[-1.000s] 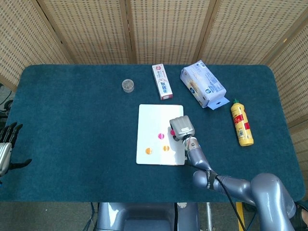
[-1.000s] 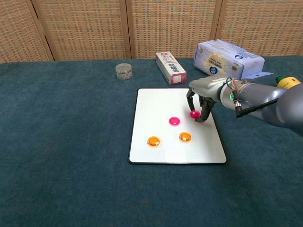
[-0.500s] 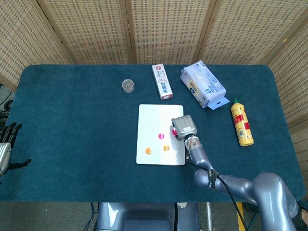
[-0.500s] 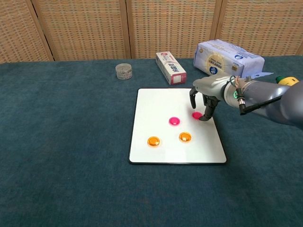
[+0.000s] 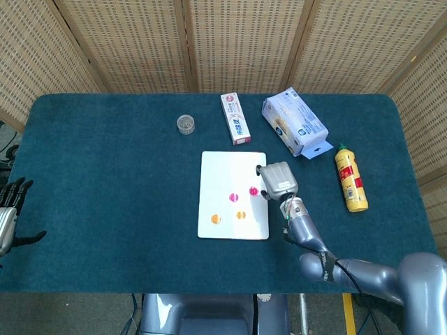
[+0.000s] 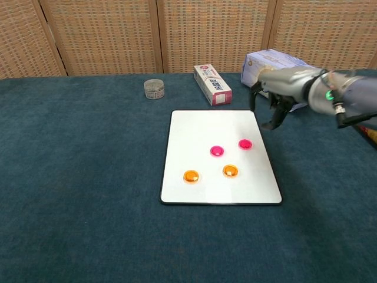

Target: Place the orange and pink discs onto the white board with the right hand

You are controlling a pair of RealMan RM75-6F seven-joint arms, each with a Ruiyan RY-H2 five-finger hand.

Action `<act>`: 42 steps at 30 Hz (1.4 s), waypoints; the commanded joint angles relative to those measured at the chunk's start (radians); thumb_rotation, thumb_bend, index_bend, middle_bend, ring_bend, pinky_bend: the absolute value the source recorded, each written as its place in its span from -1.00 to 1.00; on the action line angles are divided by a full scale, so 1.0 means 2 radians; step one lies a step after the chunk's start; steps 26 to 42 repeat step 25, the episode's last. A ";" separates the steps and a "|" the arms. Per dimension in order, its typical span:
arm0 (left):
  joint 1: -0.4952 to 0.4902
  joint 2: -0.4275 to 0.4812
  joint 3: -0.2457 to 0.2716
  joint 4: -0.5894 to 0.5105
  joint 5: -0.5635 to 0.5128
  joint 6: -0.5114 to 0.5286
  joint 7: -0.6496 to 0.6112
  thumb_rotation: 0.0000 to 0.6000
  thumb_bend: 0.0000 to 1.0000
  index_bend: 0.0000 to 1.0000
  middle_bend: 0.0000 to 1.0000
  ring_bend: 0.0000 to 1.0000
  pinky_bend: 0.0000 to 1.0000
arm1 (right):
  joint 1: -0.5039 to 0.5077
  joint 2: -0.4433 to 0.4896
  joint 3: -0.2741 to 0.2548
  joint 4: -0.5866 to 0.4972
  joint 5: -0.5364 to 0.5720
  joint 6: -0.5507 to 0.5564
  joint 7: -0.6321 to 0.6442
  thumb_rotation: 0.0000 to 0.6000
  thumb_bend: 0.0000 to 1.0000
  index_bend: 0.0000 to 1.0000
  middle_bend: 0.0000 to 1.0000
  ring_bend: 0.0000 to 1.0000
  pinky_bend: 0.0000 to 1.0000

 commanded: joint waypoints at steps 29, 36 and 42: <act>0.040 0.002 0.018 -0.003 0.078 0.099 -0.019 1.00 -1.00 -1.00 -1.00 -1.00 -1.00 | -0.349 0.186 -0.105 -0.049 -0.355 0.356 0.358 1.00 -1.00 -0.94 -1.00 -1.00 -0.90; 0.040 0.002 0.018 -0.003 0.078 0.099 -0.019 1.00 -1.00 -1.00 -1.00 -1.00 -1.00 | -0.349 0.186 -0.105 -0.049 -0.355 0.356 0.358 1.00 -1.00 -0.94 -1.00 -1.00 -0.90; 0.040 0.002 0.018 -0.003 0.078 0.099 -0.019 1.00 -1.00 -1.00 -1.00 -1.00 -1.00 | -0.349 0.186 -0.105 -0.049 -0.355 0.356 0.358 1.00 -1.00 -0.94 -1.00 -1.00 -0.90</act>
